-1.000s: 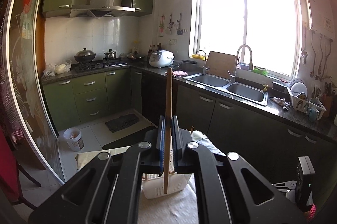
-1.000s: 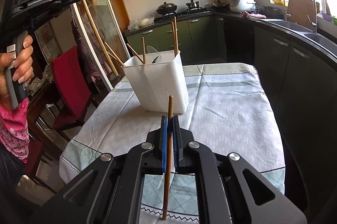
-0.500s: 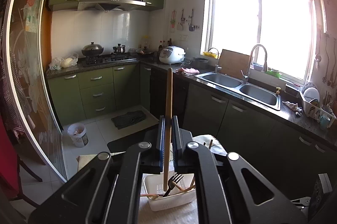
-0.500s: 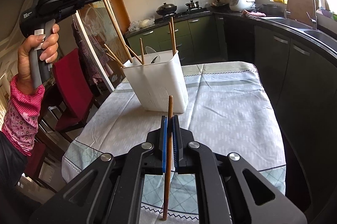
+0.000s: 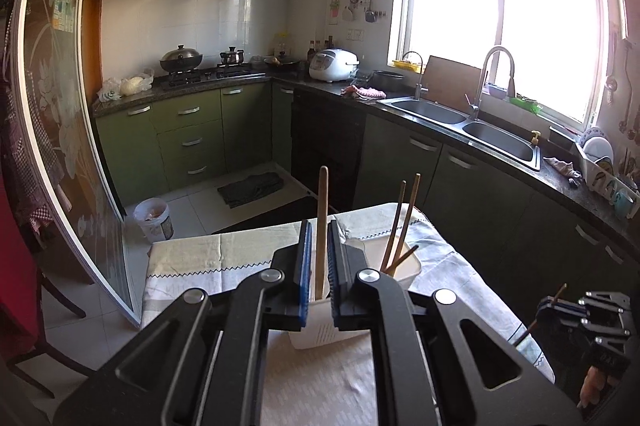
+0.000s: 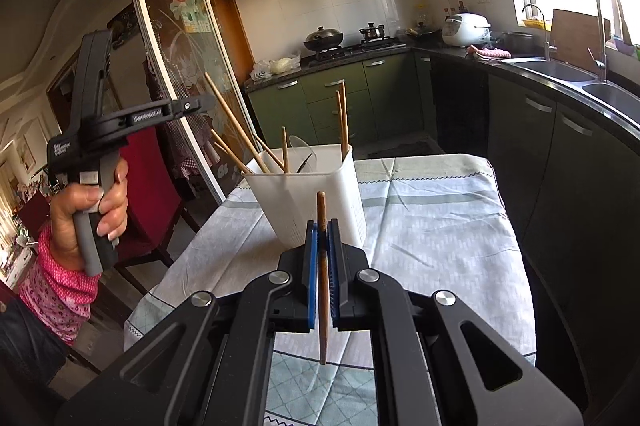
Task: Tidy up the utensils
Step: 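Drop the chopstick into the holder with the left tool while the right tool carries its chopstick over, then insert the chopstick into the holder with the right tool and open it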
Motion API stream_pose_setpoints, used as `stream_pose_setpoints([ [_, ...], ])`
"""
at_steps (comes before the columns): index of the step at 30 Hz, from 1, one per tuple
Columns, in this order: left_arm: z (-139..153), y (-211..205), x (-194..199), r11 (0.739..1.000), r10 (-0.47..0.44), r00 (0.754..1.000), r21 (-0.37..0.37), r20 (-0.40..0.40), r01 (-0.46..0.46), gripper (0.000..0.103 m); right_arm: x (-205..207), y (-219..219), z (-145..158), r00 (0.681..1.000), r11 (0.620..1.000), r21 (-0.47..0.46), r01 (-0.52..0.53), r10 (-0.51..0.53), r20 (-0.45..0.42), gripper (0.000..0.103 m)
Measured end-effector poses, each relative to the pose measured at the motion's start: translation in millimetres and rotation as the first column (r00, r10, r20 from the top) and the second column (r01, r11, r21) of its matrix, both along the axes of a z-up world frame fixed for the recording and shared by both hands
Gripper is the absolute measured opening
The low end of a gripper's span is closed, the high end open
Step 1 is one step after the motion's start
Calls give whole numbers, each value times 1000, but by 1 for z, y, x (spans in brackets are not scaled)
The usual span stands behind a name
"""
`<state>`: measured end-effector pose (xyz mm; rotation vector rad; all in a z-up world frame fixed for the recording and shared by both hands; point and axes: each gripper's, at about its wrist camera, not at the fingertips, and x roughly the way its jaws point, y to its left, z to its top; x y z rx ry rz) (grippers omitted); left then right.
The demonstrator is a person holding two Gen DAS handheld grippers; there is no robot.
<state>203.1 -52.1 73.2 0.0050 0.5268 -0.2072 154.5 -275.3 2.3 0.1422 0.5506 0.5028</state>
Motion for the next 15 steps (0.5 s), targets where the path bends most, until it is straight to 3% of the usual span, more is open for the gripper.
stream_pose_setpoints([
  [7,-40,28,-49,998,4,998,-56,-61,-7,8,24,9,40,998,1000,0,5,-5,58,6],
  [15,-95,39,-76,995,-7,988,-102,-153,-9,8,56,22,116,980,999,6,44,-45,196,6],
])
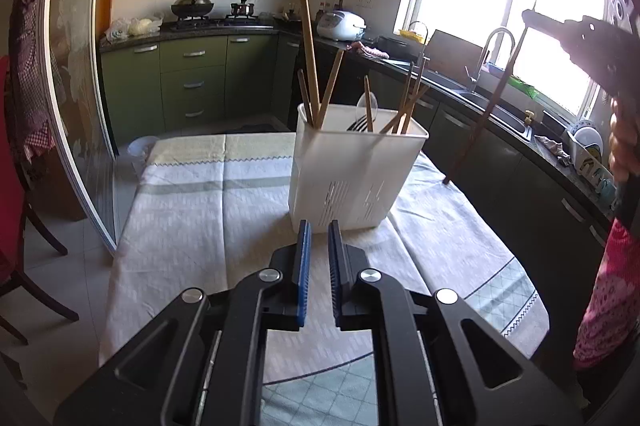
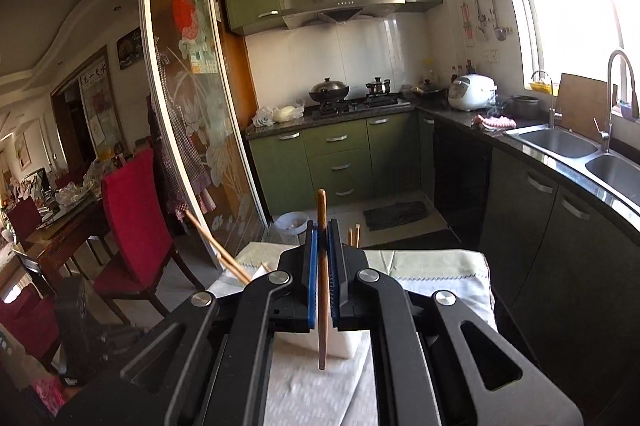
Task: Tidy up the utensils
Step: 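Insert the chopstick into the holder with the right tool and open it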
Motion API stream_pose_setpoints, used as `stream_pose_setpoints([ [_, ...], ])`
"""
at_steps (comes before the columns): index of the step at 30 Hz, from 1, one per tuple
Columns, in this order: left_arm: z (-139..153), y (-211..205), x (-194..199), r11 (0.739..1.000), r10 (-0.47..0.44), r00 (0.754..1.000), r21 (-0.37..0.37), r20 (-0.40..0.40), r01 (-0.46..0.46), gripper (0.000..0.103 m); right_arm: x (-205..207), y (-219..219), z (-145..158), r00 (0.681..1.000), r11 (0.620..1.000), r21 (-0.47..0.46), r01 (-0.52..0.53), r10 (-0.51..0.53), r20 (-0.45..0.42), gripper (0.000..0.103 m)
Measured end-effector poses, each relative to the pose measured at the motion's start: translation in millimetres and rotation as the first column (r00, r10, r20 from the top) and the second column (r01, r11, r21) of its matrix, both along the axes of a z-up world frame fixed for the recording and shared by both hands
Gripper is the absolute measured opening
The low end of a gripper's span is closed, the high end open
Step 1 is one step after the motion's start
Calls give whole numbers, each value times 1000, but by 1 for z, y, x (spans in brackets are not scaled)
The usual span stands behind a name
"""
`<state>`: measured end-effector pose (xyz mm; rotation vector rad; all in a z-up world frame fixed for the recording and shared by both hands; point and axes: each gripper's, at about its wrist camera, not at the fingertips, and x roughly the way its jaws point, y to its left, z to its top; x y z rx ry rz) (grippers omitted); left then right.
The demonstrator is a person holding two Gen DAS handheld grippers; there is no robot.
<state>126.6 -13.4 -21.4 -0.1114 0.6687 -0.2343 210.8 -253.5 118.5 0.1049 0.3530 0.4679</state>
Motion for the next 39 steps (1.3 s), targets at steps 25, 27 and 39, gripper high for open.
stream_pose_setpoints([
  [25,-30,3,6,1000,-22,997,-10,-73,21,8,104,52,-42,985,997,-81,-17,3,-170,13],
  [27,-29,1,6,1000,-22,997,-8,-70,21,8,100,50,-42,986,997,-76,-16,3,-164,13],
  [39,-24,-9,0,999,-34,998,2,-55,34,19,21,16,-35,996,999,-19,-38,36,-84,44],
])
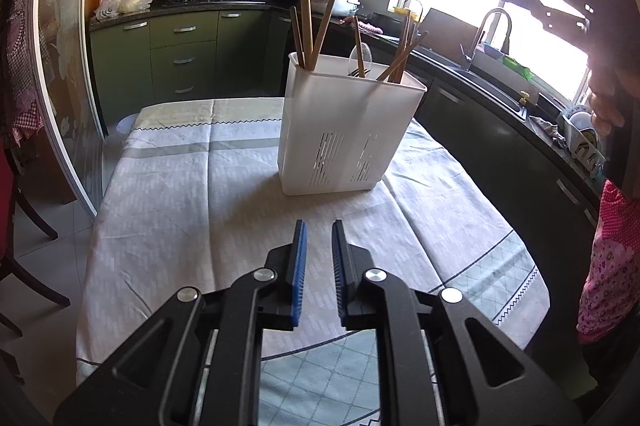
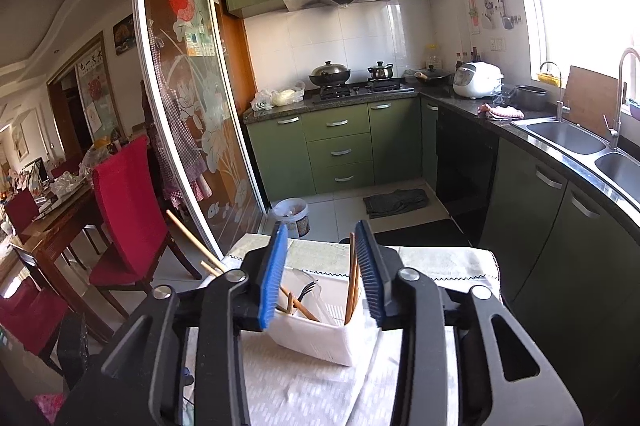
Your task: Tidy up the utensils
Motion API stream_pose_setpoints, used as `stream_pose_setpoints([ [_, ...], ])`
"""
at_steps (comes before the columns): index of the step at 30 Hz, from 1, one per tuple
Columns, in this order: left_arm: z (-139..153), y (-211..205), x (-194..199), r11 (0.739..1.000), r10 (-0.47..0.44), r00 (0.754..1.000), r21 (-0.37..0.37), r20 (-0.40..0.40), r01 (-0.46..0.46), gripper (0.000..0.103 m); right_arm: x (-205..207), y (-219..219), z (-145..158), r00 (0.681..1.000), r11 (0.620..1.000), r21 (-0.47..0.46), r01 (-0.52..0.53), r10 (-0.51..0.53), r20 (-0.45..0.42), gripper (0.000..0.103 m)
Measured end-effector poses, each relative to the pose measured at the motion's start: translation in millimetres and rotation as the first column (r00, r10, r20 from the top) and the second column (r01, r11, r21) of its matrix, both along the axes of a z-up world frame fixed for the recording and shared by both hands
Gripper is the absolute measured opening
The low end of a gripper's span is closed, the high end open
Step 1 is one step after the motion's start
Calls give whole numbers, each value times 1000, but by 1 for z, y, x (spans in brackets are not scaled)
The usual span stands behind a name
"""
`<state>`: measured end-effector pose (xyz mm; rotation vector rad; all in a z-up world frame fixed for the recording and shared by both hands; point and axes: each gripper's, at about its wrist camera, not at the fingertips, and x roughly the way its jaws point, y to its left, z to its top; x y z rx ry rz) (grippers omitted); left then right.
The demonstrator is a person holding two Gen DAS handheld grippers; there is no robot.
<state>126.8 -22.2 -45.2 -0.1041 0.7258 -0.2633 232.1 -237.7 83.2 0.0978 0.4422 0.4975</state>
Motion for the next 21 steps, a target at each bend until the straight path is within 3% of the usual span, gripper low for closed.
stream_pose_setpoints([
  [2,3,-2,-5,1000,3,1000,3,21,-3,36,-20,-10,-6,1000,1000,22,-5,4,6,56],
  [4,8,-4,-11,1000,5,999,7,47,-5,64,-40,-19,-17,1000,999,42,-3,3,13,74],
  [8,14,-11,-27,1000,8,996,28,93,-11,77,-79,-39,-46,1000,997,70,-10,10,-2,92],
  [10,16,-15,-34,999,7,994,40,106,-11,90,-95,-47,-63,999,996,90,-25,27,-31,98],
  [13,17,-20,-48,999,-1,992,51,123,-5,96,-117,-55,-89,996,995,96,-36,44,-77,98],
  [16,17,-23,-63,998,11,991,54,136,-18,96,-142,-55,-113,995,999,46,-23,27,-93,98],
  [21,16,-32,-91,988,55,983,135,173,-79,96,-186,-53,-140,998,1000,-3,-9,8,-57,98],
])
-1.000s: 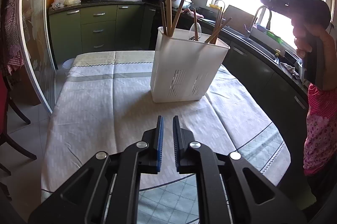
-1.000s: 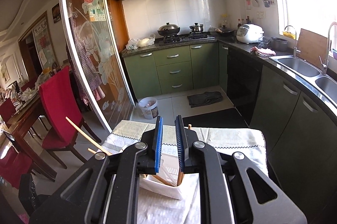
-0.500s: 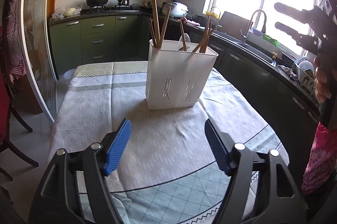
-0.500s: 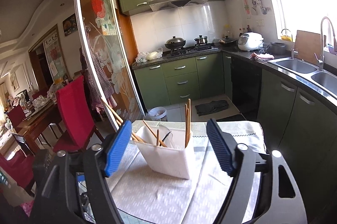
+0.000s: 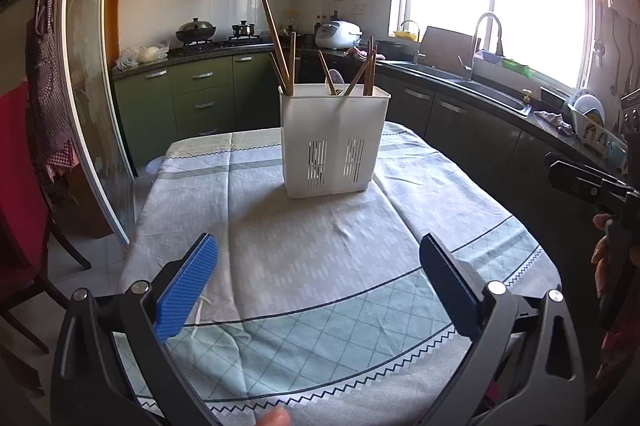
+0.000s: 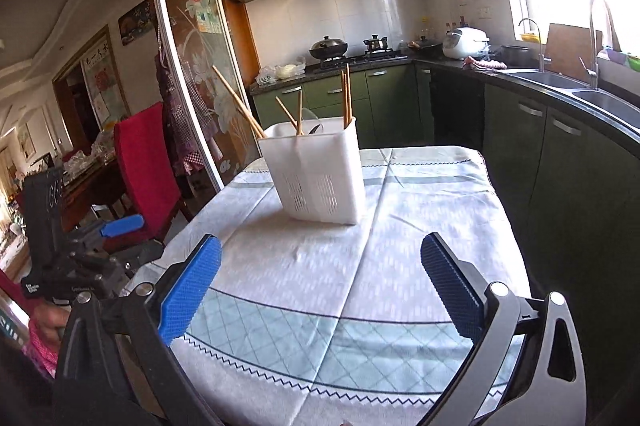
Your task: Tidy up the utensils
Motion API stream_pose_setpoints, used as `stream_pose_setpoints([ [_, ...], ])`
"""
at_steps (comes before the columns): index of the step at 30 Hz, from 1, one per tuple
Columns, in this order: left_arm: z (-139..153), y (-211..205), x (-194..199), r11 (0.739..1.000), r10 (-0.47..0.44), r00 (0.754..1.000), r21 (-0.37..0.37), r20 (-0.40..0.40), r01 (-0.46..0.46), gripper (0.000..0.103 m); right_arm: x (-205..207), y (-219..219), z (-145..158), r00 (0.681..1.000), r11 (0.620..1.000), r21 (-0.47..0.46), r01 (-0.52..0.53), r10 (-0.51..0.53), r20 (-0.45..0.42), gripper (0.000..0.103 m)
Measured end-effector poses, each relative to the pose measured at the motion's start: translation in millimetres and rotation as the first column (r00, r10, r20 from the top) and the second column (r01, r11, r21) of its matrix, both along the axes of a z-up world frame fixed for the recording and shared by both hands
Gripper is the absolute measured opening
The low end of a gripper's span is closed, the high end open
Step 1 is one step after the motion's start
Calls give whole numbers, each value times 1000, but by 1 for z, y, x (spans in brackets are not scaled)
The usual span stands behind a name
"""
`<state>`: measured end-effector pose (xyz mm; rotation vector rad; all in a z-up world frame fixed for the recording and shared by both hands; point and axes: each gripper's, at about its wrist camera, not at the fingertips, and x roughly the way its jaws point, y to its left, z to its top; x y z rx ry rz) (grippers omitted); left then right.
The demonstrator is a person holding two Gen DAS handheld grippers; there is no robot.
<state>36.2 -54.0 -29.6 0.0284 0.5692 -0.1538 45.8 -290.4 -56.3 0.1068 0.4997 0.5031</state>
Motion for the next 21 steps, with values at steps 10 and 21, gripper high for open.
stream_pose_setpoints([
  [10,30,-8,-44,1000,29,994,9,109,-30,96,-68,-10,9,992,998,38,48,-52,112,98],
  [21,30,-8,-68,998,55,990,10,134,-57,96,-84,-7,23,988,998,24,63,-66,140,98],
])
